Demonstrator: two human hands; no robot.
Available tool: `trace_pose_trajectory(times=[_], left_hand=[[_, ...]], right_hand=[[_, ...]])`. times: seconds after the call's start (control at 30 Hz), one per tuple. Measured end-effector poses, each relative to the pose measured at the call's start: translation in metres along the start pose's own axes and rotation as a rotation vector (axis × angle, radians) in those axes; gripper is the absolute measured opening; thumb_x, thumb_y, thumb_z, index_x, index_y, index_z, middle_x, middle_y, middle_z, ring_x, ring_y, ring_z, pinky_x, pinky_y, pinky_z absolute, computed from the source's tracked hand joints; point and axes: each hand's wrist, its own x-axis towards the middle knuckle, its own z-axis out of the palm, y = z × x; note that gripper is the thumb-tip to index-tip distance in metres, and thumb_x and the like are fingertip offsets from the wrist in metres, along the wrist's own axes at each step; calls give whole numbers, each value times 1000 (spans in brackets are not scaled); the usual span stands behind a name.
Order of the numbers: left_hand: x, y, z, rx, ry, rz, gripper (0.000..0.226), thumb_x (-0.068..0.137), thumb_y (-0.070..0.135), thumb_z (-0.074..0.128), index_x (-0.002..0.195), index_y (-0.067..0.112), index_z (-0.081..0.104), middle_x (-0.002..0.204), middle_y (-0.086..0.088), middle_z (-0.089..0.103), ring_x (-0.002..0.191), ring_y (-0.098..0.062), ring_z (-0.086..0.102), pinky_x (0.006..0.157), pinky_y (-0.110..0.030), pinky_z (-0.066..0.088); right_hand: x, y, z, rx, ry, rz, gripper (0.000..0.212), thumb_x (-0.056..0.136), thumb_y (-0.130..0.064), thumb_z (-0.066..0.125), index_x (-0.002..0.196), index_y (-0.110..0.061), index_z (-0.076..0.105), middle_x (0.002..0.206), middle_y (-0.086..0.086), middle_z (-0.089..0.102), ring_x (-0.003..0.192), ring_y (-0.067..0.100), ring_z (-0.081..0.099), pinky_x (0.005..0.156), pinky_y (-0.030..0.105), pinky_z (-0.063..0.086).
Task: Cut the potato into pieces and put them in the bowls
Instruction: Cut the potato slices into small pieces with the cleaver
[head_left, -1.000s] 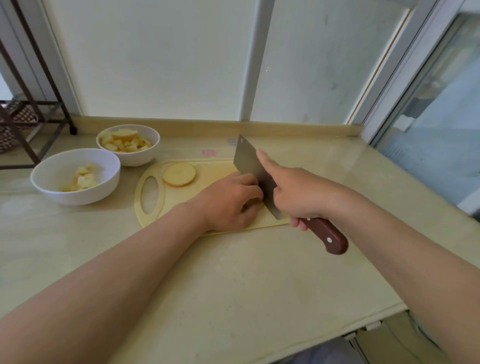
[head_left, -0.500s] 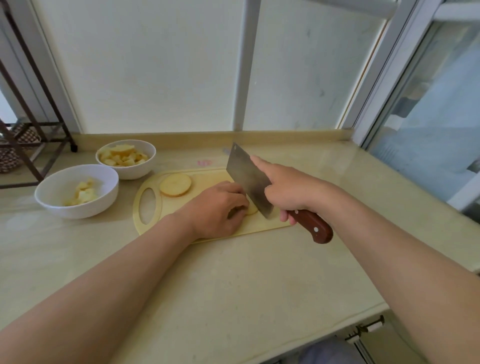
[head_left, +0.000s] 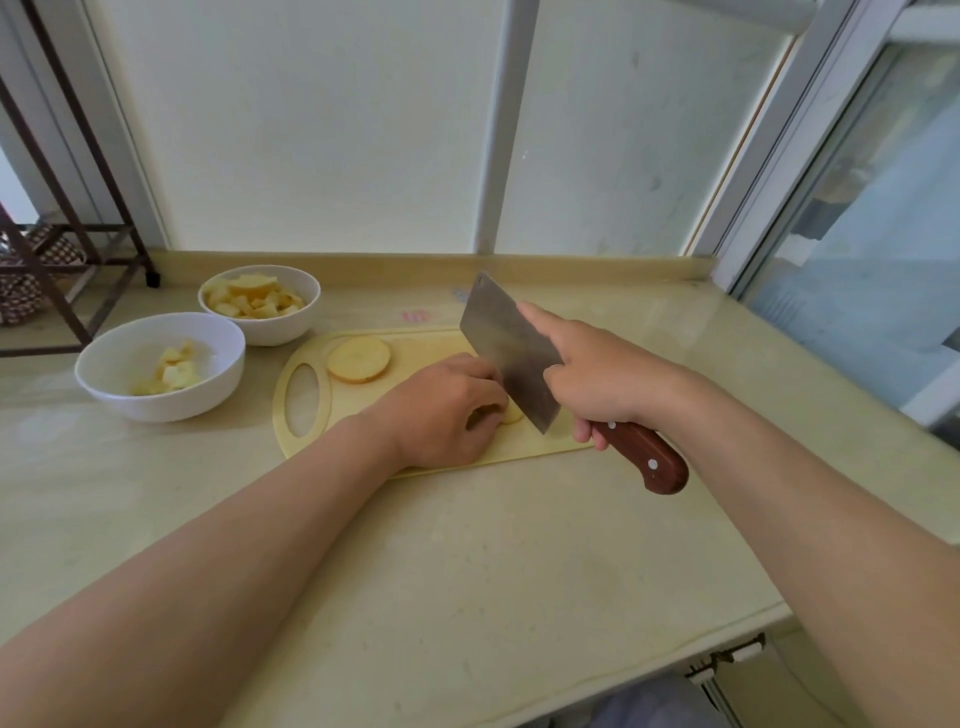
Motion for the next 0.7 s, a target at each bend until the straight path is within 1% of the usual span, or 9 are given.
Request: trace_pose_trajectory(times=[0.17, 0.27, 0.43, 0.57, 0.63, 0.7], left_hand=[[0, 1, -1, 0, 0, -2, 13, 82, 12, 61, 87, 9, 73, 91, -2, 64, 77, -21, 55, 73, -24, 45], [0, 1, -1, 1, -11, 1, 15, 82, 13, 60, 87, 9, 73, 91, -3, 65, 78, -21, 56, 74, -24, 45], [0, 2, -2, 1, -12, 2, 16, 83, 14, 58, 87, 10, 73, 93, -2, 64, 79, -21, 55, 74, -27, 47], [0, 1, -2, -1, -9, 3, 15, 82, 13, 59, 87, 10, 73, 93, -2, 65, 79, -20, 56, 74, -24, 46], [0, 0, -2, -5, -11, 4, 15, 82, 13, 60, 88, 10, 74, 93, -2, 65, 80, -19, 56, 74, -24, 46], [0, -1, -1, -11, -8, 6, 16, 82, 14, 59, 88, 10, 74, 93, -2, 65, 79, -20, 56, 74, -25, 47]], right_hand=[[-6, -3, 3, -13, 17, -18, 90, 95, -3, 33, 159, -60, 4, 95, 9, 62, 42, 15, 64, 46, 28, 53], [-10, -4, 4, -35, 21, -25, 89, 96, -4, 33, 159, -61, 4, 89, 12, 65, 41, 15, 63, 46, 28, 53], [-15, -6, 4, -79, 17, -31, 89, 97, -5, 33, 158, -61, 0, 79, 12, 66, 40, 18, 61, 48, 31, 55], [-19, -5, 4, -99, 2, -36, 89, 98, -6, 33, 156, -64, -2, 85, 13, 67, 45, 19, 64, 49, 31, 57], [-19, -4, 4, -102, -1, -38, 88, 98, -7, 33, 156, -63, -1, 83, 13, 67, 44, 19, 64, 48, 30, 55], [-18, -4, 4, -108, -5, -36, 87, 98, -8, 33, 157, -62, -1, 80, 15, 68, 44, 20, 64, 49, 32, 57]])
